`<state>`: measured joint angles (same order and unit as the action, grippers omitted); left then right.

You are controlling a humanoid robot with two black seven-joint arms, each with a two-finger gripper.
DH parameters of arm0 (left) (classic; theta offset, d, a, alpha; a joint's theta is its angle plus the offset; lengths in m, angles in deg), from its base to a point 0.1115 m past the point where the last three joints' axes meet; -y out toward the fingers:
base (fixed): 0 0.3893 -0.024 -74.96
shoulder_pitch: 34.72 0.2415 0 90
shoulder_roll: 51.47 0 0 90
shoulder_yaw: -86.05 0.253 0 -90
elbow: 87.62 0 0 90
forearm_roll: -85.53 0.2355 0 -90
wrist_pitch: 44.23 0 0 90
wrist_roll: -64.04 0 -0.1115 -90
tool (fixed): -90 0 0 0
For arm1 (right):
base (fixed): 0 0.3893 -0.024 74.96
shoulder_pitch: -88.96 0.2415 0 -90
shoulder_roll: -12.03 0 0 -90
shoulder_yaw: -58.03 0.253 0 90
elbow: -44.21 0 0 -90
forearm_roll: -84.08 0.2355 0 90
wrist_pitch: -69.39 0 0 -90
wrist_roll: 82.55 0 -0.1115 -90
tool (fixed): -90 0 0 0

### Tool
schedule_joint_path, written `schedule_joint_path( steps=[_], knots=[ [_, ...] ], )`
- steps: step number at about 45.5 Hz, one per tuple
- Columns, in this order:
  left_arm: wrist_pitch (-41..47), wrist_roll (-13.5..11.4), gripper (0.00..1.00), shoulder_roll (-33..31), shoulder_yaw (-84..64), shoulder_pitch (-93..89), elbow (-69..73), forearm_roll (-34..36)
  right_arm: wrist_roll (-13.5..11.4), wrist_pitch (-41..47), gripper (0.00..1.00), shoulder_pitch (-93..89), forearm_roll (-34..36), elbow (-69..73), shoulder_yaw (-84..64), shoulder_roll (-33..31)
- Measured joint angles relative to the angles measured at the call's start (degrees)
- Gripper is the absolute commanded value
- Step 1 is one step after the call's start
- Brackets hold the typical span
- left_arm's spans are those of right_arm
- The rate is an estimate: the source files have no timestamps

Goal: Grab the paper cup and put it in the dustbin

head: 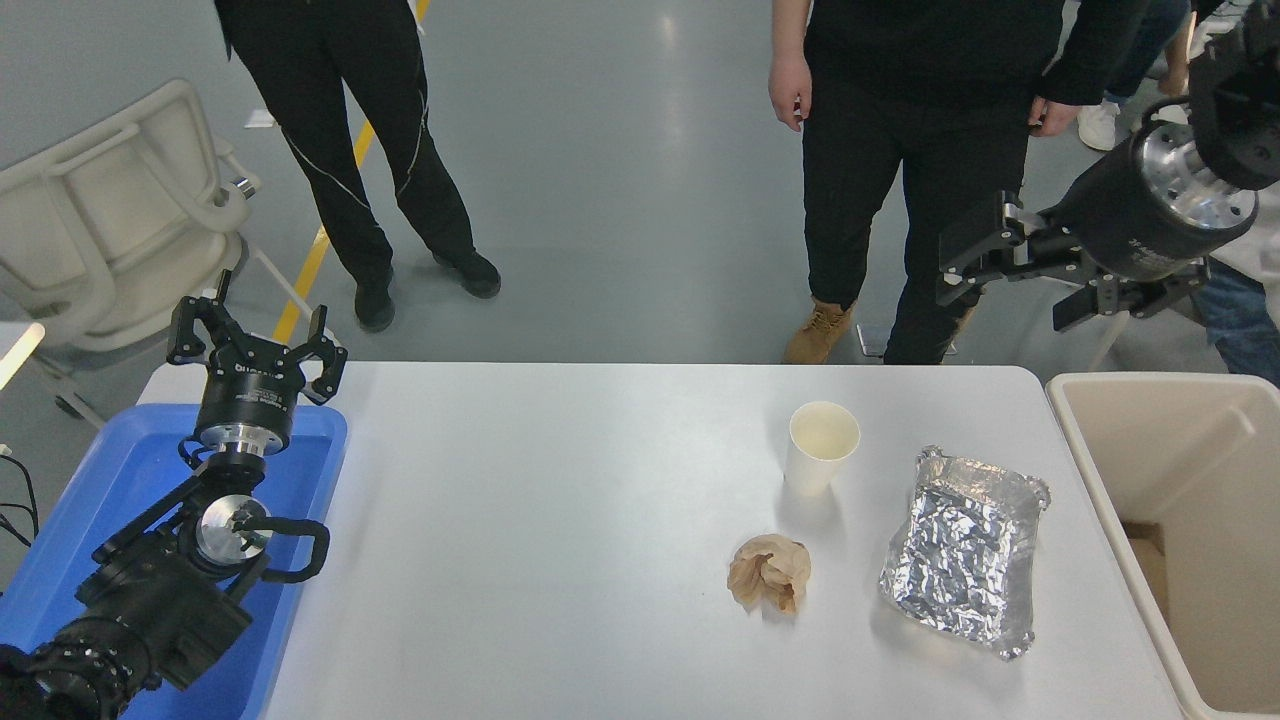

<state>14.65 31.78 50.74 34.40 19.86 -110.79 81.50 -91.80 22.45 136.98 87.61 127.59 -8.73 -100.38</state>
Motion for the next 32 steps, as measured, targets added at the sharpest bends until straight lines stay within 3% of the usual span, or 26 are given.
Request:
schedule_joint_path(
  steps=[32],
  knots=[
    [0.00,0.00,0.99,0.00,-0.01,0.00,0.01,0.00,-0.07,1.86,1.00,-0.83,2.21,0.45,1.20,3.61]
  ],
)
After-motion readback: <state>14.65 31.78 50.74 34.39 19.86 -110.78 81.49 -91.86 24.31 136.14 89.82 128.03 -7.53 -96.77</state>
